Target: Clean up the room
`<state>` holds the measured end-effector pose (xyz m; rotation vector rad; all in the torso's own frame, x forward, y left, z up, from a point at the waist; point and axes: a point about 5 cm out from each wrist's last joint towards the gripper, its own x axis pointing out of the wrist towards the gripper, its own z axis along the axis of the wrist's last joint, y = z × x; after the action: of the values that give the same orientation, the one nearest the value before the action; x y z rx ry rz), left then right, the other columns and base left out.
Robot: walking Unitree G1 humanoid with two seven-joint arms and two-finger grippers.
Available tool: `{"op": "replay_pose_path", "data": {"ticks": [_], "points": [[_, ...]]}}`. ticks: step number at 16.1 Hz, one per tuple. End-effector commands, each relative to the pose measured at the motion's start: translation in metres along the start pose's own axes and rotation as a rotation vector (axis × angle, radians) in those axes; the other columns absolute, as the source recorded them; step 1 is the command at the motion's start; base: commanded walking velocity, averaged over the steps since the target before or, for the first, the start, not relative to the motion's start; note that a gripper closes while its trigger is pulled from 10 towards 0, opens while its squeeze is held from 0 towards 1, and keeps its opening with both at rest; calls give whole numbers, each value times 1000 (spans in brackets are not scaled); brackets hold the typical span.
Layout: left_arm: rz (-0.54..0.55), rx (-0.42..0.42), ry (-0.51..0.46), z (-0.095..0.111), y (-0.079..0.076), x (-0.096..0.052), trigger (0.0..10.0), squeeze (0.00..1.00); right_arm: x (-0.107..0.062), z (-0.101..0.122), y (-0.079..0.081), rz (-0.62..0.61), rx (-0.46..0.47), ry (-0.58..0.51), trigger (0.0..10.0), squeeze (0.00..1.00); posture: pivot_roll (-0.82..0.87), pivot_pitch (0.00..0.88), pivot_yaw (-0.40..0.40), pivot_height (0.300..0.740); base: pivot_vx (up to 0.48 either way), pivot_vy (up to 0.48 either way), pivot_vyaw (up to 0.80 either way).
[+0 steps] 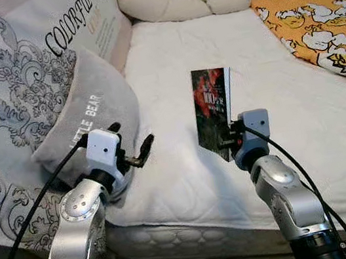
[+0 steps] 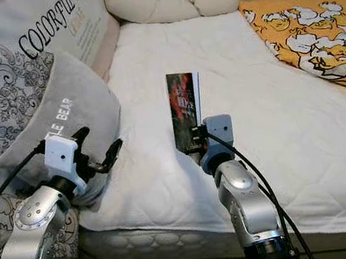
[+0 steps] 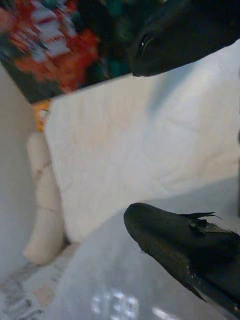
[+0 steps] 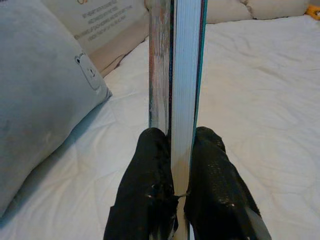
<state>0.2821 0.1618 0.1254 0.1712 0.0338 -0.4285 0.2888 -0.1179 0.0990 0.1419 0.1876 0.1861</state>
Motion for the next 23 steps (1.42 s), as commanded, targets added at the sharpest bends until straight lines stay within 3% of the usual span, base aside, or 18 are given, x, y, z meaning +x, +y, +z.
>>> {"op": "replay_pose_path", "data": {"ticks": [1, 3, 6, 8, 10, 12, 15, 20, 23], "points": [[6, 28, 65, -7, 3, 1, 10000, 0, 3, 10, 1, 19, 47, -24, 10000, 0, 21, 0, -14, 740, 0, 0, 0], [9, 54, 112, -12, 6, -1, 10000, 0, 7, 13, 2, 30, 96, -19, 10000, 0, 23, 0, -13, 740, 0, 0, 0], [-45, 81, 120, -11, 9, -5, 10000, 0, 34, 3, -3, 31, 225, 162, 10000, 0, 28, 0, -9, 740, 0, 0, 0], [-85, 104, 145, -9, 11, -9, 10000, 0, 56, 3, 1, 110, 316, 269, 10000, 0, 47, 0, -15, 740, 0, 0, 0], [-184, 125, 183, -6, 7, -17, 10000, 0, 71, 7, 0, 138, 312, 378, 10000, 0, 73, 0, -28, 740, 0, 0, 0], [-305, 151, 240, -7, 0, -29, 10000, 0, 76, 11, 5, 196, 380, 456, 10000, 0, 85, 0, -33, 740, 0, 0, 0], [-376, 184, 298, -7, 5, -40, 10000, 0, 80, 16, 13, 258, 431, 502, 10000, 0, 107, 0, -44, 740, 0, 0, 0], [-403, 201, 352, -4, 10, -47, 10000, 0, 87, 19, 17, 213, 325, 468, 10000, 0, 125, 0, -46, 740, 0, 0, 0], [-418, 208, 377, -6, 11, -50, 10000, 0, 88, 17, 17, 184, 320, 466, 10000, 0, 137, 0, -51, 740, 0, 0, 0]]}}
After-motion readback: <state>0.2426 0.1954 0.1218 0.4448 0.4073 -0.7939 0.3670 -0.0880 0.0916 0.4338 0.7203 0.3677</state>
